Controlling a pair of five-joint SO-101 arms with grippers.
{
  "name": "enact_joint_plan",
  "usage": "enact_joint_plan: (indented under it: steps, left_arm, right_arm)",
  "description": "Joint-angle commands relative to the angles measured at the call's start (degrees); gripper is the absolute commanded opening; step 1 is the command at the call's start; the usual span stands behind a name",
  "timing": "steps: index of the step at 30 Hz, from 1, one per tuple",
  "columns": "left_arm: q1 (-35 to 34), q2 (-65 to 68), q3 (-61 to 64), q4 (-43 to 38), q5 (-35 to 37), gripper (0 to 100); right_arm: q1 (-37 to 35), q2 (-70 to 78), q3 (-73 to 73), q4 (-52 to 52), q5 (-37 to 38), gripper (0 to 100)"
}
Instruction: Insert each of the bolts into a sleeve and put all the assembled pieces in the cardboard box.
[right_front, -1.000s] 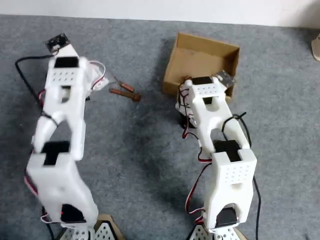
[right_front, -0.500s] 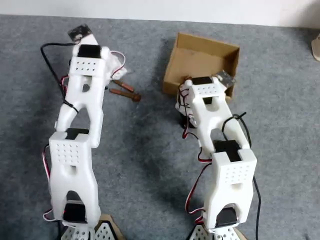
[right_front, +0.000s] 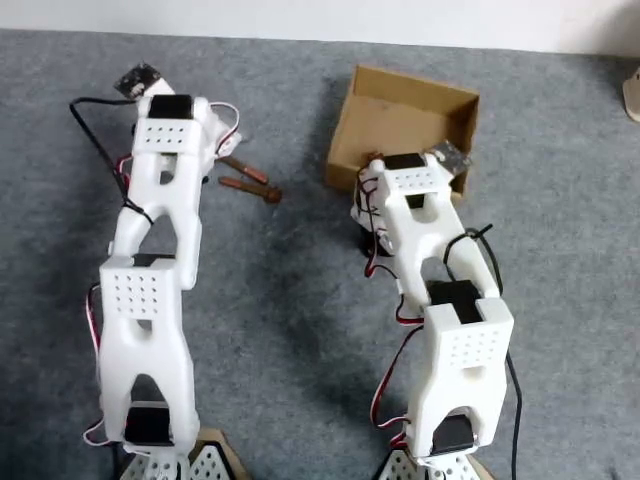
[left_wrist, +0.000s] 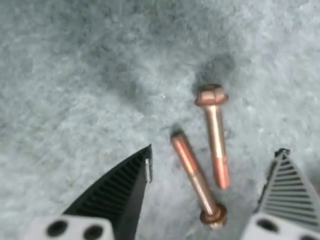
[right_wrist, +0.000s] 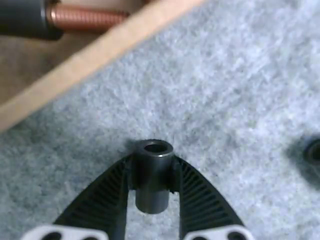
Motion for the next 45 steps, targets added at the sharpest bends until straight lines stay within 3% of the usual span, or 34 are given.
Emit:
enact_joint_plan:
  steps: [1,18,27,39,45]
  left_arm:
    - [-0.48,2.07,-6.29,-0.70,3.96,34]
    - [-0.31,16.22,-21.05,-0.62,8.26,33]
    - [-2.07,16.40,-21.05,-0.97,10.99,0]
    - [-2.77,16.04,-20.97,-0.35,10.81,1]
    - [-3.56,14.46,-26.51,7.91,10.29,1]
  right_arm:
    - [-0.84,-2.86,-0.84,0.66,0.88,0.5]
    - [-0.84,-2.86,-0.84,0.66,0.88,0.5]
    - [-0.75,-2.86,-0.84,0.66,0.88,0.5]
    - [-0.75,-2.86,-0.84,0.66,0.88,0.5]
    - [-0.75,-3.03,-0.84,1.01,0.88,0.5]
